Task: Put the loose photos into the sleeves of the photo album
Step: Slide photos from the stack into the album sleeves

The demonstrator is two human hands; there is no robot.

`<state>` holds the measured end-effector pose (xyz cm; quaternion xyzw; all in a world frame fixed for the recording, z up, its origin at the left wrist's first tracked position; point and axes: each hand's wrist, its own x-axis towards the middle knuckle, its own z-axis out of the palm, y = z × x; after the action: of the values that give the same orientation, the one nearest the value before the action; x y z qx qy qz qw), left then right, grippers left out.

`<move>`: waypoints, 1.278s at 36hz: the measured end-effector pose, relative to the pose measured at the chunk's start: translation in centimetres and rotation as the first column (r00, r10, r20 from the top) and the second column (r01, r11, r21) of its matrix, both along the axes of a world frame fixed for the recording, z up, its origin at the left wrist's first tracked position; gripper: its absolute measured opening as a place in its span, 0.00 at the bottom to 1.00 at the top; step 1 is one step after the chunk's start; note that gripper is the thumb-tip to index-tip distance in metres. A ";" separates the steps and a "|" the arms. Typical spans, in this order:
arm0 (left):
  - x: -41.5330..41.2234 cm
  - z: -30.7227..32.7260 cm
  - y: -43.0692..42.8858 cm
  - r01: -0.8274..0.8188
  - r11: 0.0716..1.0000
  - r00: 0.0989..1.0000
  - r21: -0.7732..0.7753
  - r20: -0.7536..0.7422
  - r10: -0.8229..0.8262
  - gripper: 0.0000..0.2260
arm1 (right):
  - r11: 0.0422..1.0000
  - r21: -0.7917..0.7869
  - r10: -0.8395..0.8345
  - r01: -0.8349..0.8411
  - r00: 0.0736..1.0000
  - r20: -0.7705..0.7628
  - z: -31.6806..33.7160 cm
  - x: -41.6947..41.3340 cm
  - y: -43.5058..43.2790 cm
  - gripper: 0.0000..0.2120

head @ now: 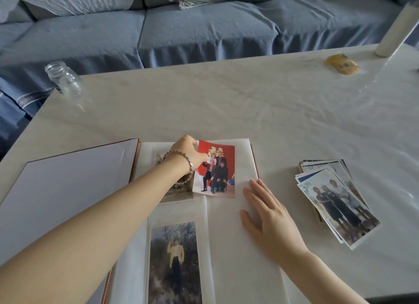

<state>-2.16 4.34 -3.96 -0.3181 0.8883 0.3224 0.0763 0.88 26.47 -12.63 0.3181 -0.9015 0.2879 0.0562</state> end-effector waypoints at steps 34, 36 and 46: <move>1.4 -0.5 3.7 -0.108 0.926 0.990 0.361 -0.046 0.133 0.08 | 0.998 -0.059 0.002 0.009 0.984 0.175 0.4 1.9 2.7 0.24; 1.6 -0.7 3.8 -0.106 0.949 0.988 0.297 -0.075 0.134 0.05 | 0.998 -0.058 -0.009 0.021 0.978 0.206 0.5 2.0 2.6 0.25; 1.9 -1.3 5.0 -0.225 0.939 0.957 0.261 -0.124 0.264 0.16 | 0.998 -0.061 0.004 0.012 0.968 0.251 0.6 2.0 2.7 0.24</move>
<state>-0.24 9.29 -5.22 -0.3882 0.7985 0.4600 0.0039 2.86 29.12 -12.01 0.2755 -0.8927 0.3535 -0.0477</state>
